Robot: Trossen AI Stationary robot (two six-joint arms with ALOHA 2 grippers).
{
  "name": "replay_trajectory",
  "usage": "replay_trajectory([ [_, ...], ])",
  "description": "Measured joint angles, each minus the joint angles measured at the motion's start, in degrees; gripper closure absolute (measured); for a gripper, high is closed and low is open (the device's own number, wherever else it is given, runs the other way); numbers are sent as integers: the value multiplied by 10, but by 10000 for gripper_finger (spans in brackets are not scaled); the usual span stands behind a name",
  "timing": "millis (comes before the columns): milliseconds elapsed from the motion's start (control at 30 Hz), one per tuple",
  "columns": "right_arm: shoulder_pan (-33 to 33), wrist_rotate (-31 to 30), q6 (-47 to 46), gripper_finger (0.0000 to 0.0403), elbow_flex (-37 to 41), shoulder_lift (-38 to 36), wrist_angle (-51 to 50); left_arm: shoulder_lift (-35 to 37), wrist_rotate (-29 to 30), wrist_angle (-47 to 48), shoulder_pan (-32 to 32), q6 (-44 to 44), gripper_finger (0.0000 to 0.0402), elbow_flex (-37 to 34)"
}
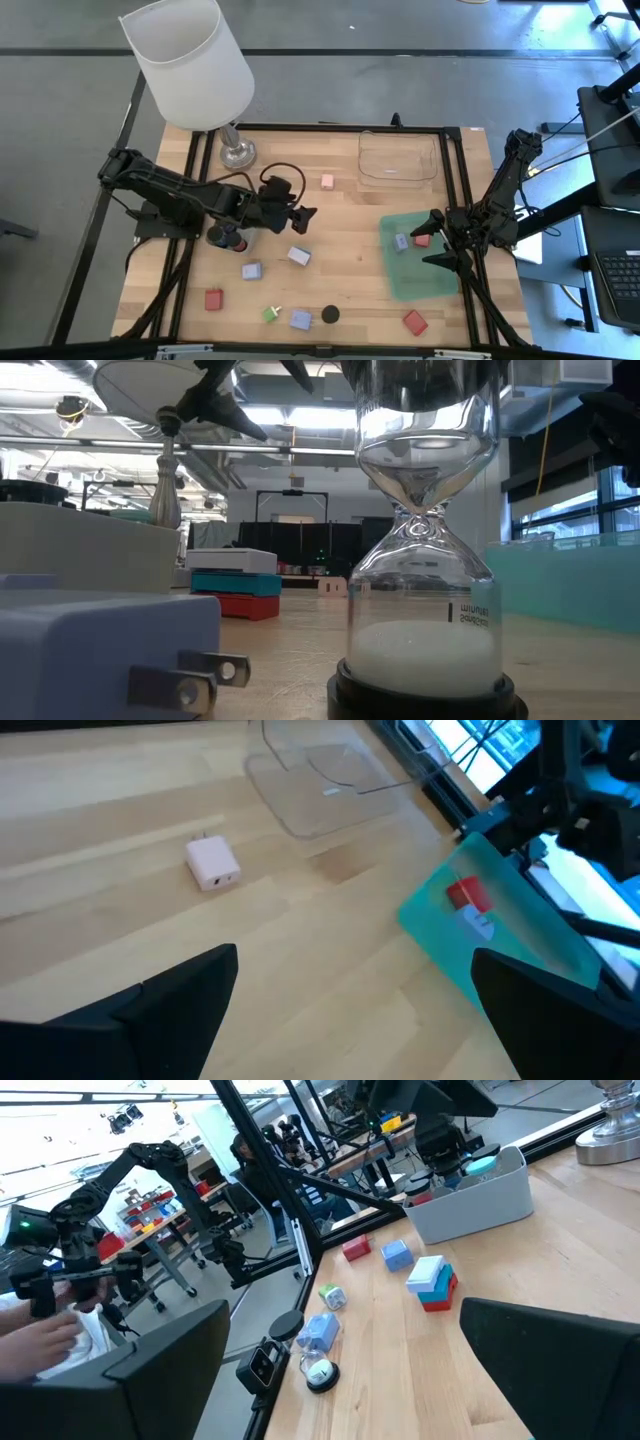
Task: Pick & Place Office items
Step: Put the top blue charger adapter into the green bin
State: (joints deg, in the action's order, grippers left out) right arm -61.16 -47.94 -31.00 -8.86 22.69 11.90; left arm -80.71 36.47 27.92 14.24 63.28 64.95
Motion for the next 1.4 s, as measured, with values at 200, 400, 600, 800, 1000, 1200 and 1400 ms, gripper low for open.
replay_trajectory([
  [200,0,0,0,3,0,0,0,0,-9,-54,1,-48,2,0],
  [400,0,0,0,3,0,0,0,0,-43,-78,13,-84,2,0],
  [600,0,0,0,3,0,0,0,0,-68,-71,35,-86,2,0],
  [800,0,0,0,3,0,0,0,0,-71,-67,69,-194,2,0],
  [1000,0,0,0,3,0,0,0,0,-80,-56,109,-345,2,0],
  [1200,0,0,0,3,0,0,0,0,-77,-46,129,-406,2,-1],
  [1400,0,0,0,3,0,0,0,0,-44,-12,143,-404,2,-1],
])
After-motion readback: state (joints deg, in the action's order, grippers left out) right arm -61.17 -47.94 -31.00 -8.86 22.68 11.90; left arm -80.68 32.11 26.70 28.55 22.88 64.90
